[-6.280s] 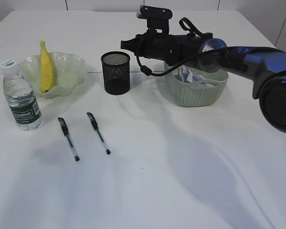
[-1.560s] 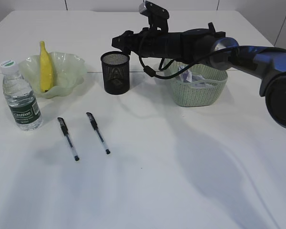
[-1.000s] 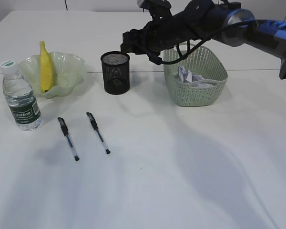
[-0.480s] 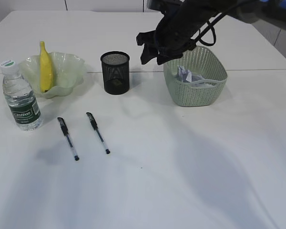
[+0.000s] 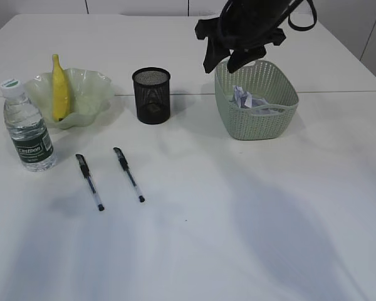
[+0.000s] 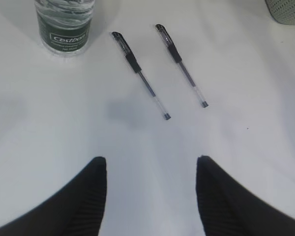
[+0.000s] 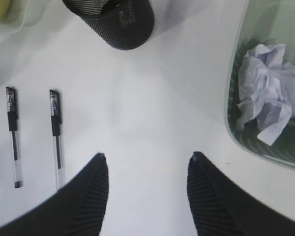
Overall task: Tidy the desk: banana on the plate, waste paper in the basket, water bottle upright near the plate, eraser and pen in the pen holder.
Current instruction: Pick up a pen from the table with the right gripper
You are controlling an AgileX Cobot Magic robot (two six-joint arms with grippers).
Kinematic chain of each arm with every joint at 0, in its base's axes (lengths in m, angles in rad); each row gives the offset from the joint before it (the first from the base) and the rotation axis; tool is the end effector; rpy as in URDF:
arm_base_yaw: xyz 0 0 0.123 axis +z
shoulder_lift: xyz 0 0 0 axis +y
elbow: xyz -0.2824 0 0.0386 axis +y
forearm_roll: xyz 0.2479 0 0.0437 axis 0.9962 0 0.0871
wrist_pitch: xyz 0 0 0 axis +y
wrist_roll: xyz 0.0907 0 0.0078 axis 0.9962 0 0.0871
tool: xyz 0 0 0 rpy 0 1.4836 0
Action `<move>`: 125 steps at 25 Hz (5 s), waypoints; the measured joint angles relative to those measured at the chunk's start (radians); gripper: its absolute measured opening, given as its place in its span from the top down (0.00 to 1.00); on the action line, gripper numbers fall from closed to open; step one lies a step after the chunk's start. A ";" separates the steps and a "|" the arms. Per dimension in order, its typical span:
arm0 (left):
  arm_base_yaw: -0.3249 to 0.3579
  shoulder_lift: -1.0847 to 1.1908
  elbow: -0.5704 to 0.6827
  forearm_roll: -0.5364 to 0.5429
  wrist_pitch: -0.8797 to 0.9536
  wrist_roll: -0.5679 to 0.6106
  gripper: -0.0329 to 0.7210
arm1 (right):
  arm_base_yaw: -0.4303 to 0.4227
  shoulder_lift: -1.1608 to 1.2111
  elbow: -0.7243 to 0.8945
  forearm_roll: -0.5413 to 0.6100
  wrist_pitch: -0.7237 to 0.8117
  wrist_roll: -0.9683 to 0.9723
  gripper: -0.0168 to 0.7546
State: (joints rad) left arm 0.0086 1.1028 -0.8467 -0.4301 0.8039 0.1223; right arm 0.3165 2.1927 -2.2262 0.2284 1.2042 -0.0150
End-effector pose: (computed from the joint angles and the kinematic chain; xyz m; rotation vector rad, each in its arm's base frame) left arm 0.2103 -0.0256 0.3025 -0.1143 2.4893 -0.4546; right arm 0.4544 0.1691 0.3037 -0.4018 2.6364 0.4088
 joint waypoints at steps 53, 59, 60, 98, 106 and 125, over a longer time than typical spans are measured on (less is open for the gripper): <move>0.000 0.000 0.000 -0.047 0.046 0.000 0.42 | 0.327 0.224 -0.129 -0.044 0.032 0.166 0.55; 0.000 0.000 0.000 -0.047 0.046 0.000 0.42 | 0.335 0.288 -0.139 -0.049 0.032 0.168 0.55; 0.000 0.000 0.000 -0.047 0.046 0.000 0.42 | 0.335 0.299 -0.139 -0.054 0.033 0.168 0.55; 0.000 0.000 0.000 -0.037 0.046 0.000 0.44 | 0.397 0.445 -0.226 -0.191 0.033 0.241 0.55; 0.000 0.000 0.000 -0.037 0.046 0.000 0.44 | 0.397 0.447 -0.226 -0.204 0.033 0.241 0.56; 0.000 0.000 0.000 -0.035 0.046 0.000 0.44 | 0.397 0.460 -0.227 -0.200 0.033 0.242 0.68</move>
State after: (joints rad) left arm 0.0086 1.1028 -0.8467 -0.4653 0.8499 0.1223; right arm 0.7135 2.6525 -2.4534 0.0285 1.2371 0.2268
